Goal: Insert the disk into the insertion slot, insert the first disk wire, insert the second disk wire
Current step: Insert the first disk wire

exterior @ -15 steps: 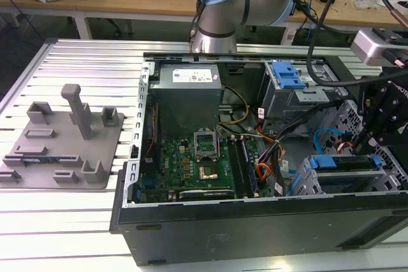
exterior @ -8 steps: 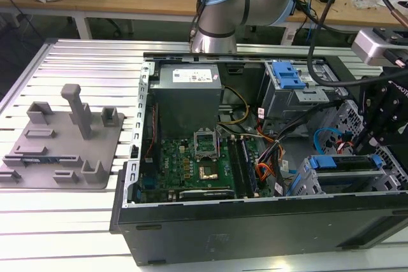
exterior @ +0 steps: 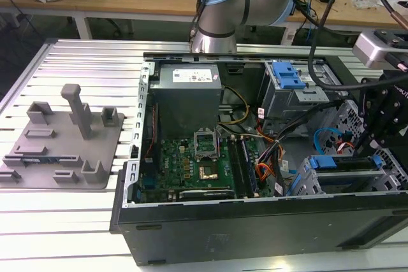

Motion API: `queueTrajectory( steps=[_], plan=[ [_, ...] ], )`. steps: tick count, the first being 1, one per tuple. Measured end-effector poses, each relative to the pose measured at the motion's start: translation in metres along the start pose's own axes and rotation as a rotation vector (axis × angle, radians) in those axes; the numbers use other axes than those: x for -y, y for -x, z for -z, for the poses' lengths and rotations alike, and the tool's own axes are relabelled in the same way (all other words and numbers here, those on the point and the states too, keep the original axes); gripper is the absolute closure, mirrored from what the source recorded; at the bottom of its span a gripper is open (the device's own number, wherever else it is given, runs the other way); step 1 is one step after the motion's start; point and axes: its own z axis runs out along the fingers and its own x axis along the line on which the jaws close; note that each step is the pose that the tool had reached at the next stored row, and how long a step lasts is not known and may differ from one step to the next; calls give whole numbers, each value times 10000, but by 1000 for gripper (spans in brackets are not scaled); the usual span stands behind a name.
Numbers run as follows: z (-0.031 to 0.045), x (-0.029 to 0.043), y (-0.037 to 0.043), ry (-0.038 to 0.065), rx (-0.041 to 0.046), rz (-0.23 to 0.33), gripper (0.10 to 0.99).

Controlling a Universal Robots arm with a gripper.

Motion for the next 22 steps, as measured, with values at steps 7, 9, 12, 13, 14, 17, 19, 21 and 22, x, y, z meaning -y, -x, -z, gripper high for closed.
queueTrajectory(
  steps=[7, 9, 12, 13, 14, 17, 19, 21, 22],
  plan=[
    [-4, 0, 1, -1, 1, 11, 922],
    [-10, -1, 1, -1, 2, 10, 922],
    [-21, 0, 2, -1, 1, 10, 922],
    [-25, 0, 2, -1, 2, 11, 922],
    [-32, 0, 3, -1, 1, 11, 922],
    [-41, 0, 3, -1, 1, 11, 922],
    [-49, 0, 4, -1, 1, 10, 922],
    [-56, 0, 5, -1, 2, 10, 922],
    [-57, 0, 5, -1, 2, 11, 922]
  ],
)
